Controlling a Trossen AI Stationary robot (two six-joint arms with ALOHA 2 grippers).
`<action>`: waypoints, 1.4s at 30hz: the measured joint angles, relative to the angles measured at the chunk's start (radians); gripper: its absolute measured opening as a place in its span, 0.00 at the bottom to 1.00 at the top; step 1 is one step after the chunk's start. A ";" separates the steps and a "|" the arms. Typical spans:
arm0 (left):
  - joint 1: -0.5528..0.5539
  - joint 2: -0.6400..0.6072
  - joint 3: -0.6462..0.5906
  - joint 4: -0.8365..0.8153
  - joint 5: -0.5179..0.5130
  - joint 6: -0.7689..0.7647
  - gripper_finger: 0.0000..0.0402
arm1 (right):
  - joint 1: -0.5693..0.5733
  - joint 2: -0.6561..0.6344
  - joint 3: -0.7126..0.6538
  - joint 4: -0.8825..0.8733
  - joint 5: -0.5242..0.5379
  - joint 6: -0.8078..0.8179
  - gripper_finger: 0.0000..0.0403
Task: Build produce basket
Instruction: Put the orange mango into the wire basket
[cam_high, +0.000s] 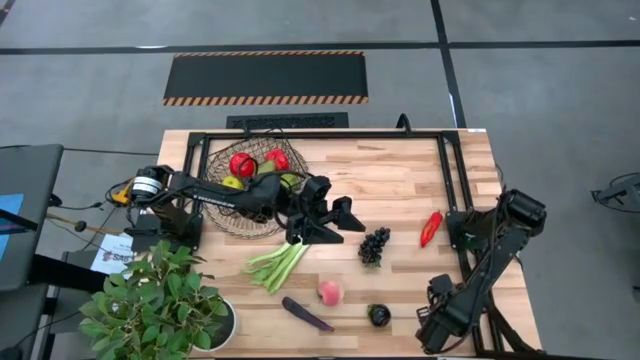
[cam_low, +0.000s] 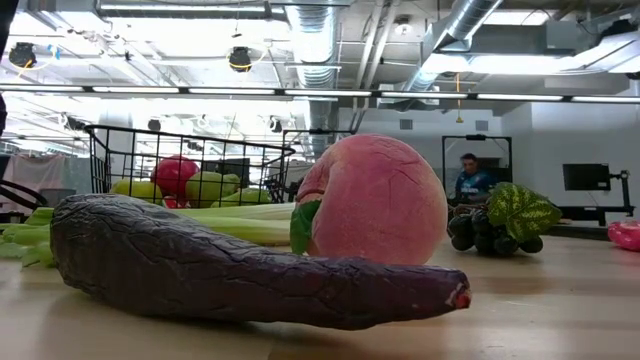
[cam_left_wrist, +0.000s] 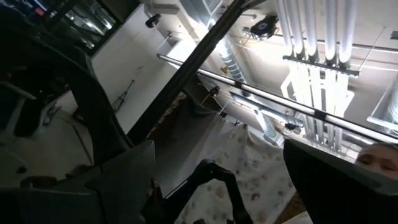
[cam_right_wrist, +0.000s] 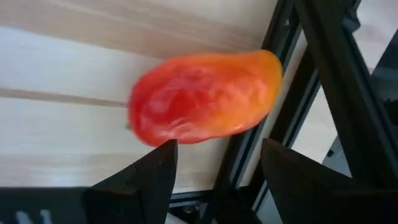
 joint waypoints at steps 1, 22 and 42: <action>0.000 0.000 0.000 -0.005 -0.006 0.000 0.85 | 0.001 0.000 -0.017 0.024 -0.010 0.002 0.63; 0.000 0.000 0.000 -0.021 -0.013 0.001 0.85 | -0.106 0.001 -0.164 0.338 0.273 -0.124 0.63; 0.015 0.000 0.000 -0.049 -0.021 0.047 0.85 | -0.203 -0.003 0.018 -0.256 0.252 -0.051 0.63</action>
